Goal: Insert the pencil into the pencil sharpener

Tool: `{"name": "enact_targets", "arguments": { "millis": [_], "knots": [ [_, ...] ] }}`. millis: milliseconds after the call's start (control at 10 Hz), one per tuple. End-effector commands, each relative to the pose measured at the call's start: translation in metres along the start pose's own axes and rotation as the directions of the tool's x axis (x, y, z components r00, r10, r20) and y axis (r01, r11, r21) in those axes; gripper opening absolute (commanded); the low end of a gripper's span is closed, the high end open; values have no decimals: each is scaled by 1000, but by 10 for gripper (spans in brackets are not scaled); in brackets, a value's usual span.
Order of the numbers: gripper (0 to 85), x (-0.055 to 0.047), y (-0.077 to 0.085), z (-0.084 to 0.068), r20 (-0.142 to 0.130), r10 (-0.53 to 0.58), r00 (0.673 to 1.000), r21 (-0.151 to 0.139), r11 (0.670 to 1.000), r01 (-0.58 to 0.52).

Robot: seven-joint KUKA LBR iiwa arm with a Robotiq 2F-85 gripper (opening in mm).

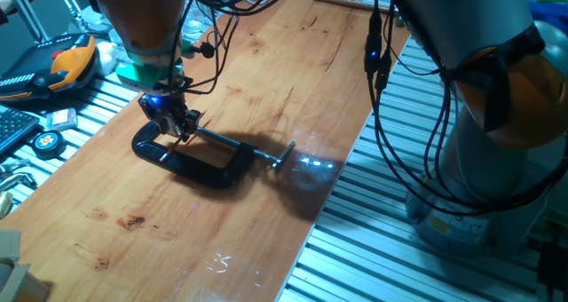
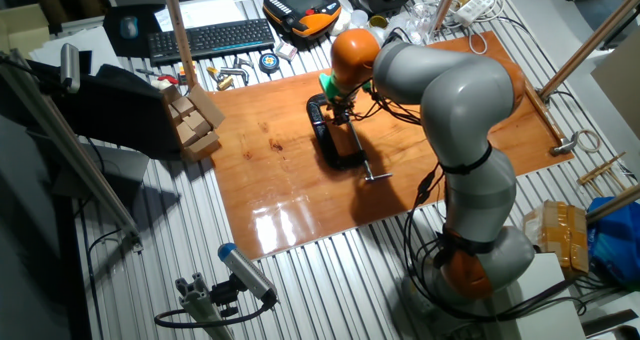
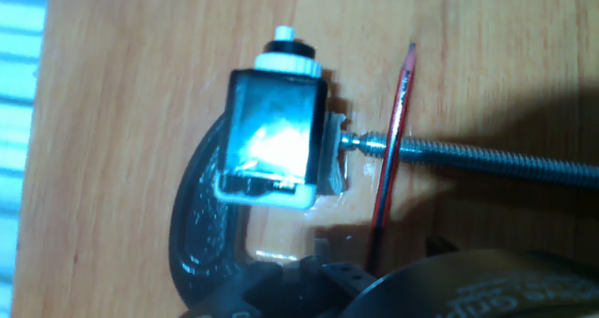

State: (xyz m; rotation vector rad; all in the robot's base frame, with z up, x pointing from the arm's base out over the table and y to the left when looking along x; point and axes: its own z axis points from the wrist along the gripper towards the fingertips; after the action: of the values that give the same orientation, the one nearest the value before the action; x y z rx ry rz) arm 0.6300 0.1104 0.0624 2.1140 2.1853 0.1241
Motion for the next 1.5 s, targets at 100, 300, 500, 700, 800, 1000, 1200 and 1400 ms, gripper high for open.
{"name": "enact_targets", "arguments": {
  "millis": [100, 300, 500, 700, 800, 1000, 1200, 1400],
  "knots": [
    [510, 0, 0, 0, 5, 24, 1000, -8, 1000, -24],
    [340, 0, 2, 4, 14, 61, 998, -11, 998, -61],
    [340, -1, 1, 3, 14, 81, 997, -2, 997, -81],
    [340, 0, 1, 4, 1, 90, 996, 3, 996, -90],
    [340, 0, 1, 5, -1, 89, 996, 3, 996, -89],
    [340, 1, 1, 6, -5, 88, 996, 14, 996, -88],
    [340, 1, 1, 8, -9, 91, 996, 20, 996, -91],
    [340, 0, 0, 9, -12, 95, 995, 21, 995, -95]
  ]
}}
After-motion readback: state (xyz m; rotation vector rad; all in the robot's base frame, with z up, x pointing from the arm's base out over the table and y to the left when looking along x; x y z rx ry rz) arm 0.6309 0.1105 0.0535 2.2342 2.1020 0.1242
